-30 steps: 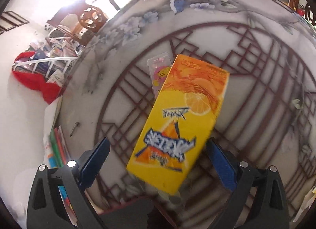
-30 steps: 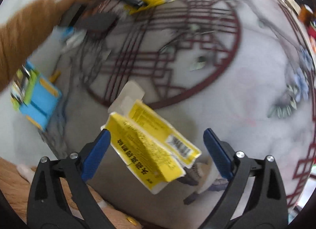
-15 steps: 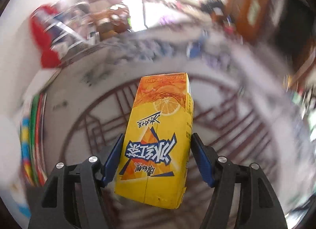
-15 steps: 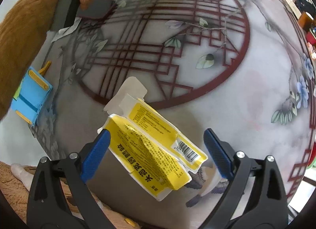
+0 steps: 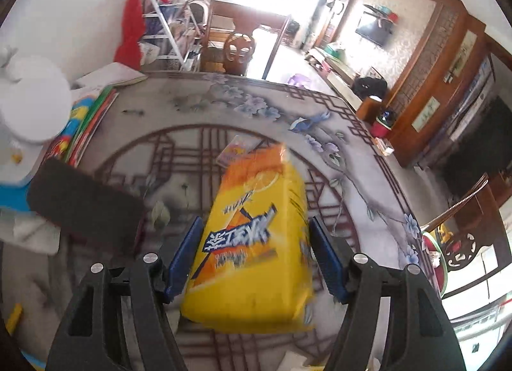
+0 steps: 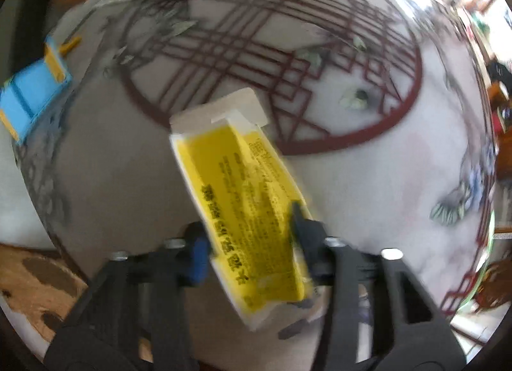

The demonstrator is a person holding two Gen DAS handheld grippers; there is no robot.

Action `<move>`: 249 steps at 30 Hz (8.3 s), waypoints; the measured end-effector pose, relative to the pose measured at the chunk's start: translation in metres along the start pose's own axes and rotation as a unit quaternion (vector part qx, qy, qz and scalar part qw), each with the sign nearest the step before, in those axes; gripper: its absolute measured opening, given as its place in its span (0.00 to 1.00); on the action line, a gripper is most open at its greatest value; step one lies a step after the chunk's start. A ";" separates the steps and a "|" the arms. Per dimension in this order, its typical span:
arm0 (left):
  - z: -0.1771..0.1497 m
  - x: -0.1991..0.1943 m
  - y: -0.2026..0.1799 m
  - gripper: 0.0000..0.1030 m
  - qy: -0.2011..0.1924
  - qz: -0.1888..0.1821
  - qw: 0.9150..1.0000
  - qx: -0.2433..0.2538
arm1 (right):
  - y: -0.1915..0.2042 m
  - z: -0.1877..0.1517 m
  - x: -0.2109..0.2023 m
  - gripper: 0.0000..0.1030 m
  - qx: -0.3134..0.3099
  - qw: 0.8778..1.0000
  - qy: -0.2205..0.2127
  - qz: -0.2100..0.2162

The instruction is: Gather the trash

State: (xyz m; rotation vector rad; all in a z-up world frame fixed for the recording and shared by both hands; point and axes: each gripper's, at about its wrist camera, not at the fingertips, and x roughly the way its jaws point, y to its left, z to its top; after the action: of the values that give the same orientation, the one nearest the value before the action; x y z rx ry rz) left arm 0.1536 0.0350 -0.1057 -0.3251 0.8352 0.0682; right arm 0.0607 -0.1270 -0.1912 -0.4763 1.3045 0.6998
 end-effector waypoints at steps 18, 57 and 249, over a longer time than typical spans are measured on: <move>-0.029 -0.003 -0.004 0.64 0.039 0.000 0.999 -0.027 | -0.079 -0.021 -0.070 0.38 0.163 0.978 -0.128 0.007; -0.041 -0.017 -0.142 0.62 0.020 -0.049 0.995 0.086 | -0.189 -0.065 -0.148 0.38 0.276 0.925 -0.259 -0.026; -0.008 -0.144 -0.160 0.92 -0.168 -0.074 0.974 0.135 | -0.110 -0.082 -0.244 0.96 0.311 0.814 -0.410 -0.269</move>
State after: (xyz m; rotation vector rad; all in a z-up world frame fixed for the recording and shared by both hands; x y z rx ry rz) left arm 0.0806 -0.1098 0.0365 -0.1117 0.4743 -0.1261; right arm 0.0535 -0.3084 0.0216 0.0363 0.4584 -0.0595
